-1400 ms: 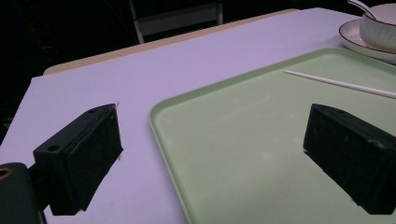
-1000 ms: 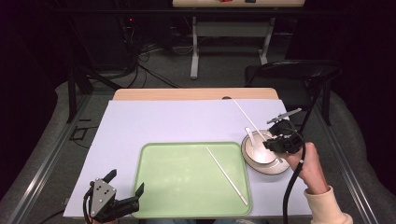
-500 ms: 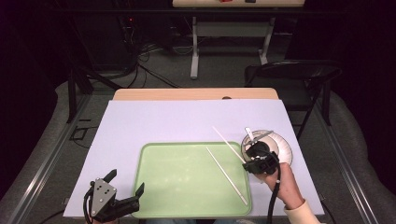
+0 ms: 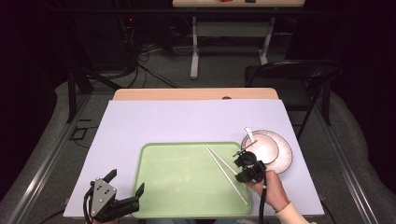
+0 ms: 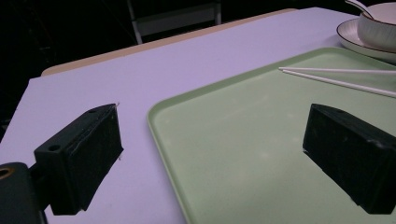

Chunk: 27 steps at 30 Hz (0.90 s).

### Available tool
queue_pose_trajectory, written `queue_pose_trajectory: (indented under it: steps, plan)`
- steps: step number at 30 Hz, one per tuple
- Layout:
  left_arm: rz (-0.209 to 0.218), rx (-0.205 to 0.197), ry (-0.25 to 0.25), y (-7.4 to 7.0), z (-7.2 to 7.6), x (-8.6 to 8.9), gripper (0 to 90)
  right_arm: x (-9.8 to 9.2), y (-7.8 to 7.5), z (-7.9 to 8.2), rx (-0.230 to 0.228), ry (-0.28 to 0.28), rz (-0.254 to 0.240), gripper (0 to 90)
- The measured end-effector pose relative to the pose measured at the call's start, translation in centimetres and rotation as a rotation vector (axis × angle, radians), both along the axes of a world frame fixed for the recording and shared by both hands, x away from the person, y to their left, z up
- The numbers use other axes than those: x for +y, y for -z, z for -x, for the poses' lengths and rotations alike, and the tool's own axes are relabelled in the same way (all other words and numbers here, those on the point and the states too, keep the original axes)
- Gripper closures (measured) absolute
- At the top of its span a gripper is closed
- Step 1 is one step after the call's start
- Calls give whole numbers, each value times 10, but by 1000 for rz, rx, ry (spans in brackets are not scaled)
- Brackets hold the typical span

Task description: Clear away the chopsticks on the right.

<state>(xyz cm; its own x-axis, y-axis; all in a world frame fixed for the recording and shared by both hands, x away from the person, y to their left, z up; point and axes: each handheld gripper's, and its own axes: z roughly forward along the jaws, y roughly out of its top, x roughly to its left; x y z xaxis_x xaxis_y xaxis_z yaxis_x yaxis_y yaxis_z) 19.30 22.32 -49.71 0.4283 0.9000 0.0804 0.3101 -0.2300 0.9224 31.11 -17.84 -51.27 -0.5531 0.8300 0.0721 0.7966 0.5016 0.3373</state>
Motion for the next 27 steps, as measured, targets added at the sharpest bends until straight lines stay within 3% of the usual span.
queue_pose_trajectory:
  steps: [6,14,19,23,27]
  plan:
    - [1,0,0,0,0,0,47,10,10,-4,14,-11,19,810]
    - [0,-6,-2,0,0,0,46,8,9,-4,5,-21,13,730]
    - [0,-6,-1,0,0,0,46,8,11,-2,25,-46,6,751]
    - [1,-7,1,0,1,0,46,10,10,0,9,-65,28,677]
    - [-1,-6,0,0,0,0,46,6,0,3,-45,-82,42,496]
